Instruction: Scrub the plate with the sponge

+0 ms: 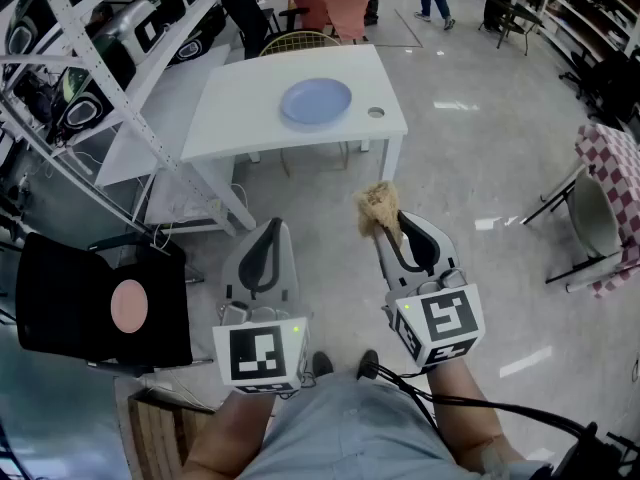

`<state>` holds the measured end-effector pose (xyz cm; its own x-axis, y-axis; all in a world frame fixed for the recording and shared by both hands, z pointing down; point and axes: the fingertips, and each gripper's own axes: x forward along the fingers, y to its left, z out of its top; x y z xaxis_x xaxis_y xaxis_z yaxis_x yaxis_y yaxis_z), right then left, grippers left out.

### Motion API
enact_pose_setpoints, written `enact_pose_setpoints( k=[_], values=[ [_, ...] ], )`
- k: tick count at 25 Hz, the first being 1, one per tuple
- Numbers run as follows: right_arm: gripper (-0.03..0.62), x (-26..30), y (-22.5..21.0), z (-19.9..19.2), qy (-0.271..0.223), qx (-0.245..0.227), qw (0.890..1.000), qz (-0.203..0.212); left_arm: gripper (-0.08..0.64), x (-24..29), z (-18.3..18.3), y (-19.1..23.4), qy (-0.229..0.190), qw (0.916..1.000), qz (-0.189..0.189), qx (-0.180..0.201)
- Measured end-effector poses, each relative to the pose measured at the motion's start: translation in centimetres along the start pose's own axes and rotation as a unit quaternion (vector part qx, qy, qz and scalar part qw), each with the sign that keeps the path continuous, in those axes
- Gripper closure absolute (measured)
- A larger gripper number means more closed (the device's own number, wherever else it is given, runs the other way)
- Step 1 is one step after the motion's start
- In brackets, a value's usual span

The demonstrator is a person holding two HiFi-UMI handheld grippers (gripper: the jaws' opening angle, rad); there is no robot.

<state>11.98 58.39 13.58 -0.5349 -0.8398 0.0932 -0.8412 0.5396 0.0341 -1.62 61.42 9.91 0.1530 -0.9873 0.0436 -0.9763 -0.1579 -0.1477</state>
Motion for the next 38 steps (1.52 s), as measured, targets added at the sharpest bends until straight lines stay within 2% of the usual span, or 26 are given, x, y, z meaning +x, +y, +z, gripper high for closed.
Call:
enact_pose_setpoints(
  k=[14,16,20,23,28,34,38],
  values=[
    [0.485,-1.1,-3.4,-0.6,-0.001,0.005,1.000,0.008,0.546,1.4,0.2,-3.7,-0.004,1.0000,0.001,0.008],
    [0.485,-1.3,-4.2,-0.9,0.000,0.014,1.000,0.011,0.546,1.5,-0.2,-4.0,-0.002,0.9998,0.005,0.020],
    [0.482,-0.8,-4.8,-1.6,0.000,0.033,0.999,0.019,0.546,2.2,-1.0,-4.3,0.010,0.9997,0.008,0.020],
    [0.482,0.9,-5.2,-2.0,0.005,0.036,0.999,0.022,0.546,3.8,-1.8,-3.5,0.016,0.9997,0.008,0.017],
    [0.482,5.7,-6.0,-2.0,0.011,0.032,0.999,0.027,0.546,8.1,-2.2,-1.7,0.026,0.9996,0.005,-0.012],
    [0.482,13.1,-6.9,0.2,0.000,0.018,1.000,0.023,0.546,14.4,-1.3,2.7,0.003,0.9999,-0.001,-0.010],
    [0.482,17.4,-7.4,1.1,-0.005,0.018,1.000,0.017,0.546,17.8,-0.8,5.6,-0.012,0.9999,-0.007,0.008]
  ],
)
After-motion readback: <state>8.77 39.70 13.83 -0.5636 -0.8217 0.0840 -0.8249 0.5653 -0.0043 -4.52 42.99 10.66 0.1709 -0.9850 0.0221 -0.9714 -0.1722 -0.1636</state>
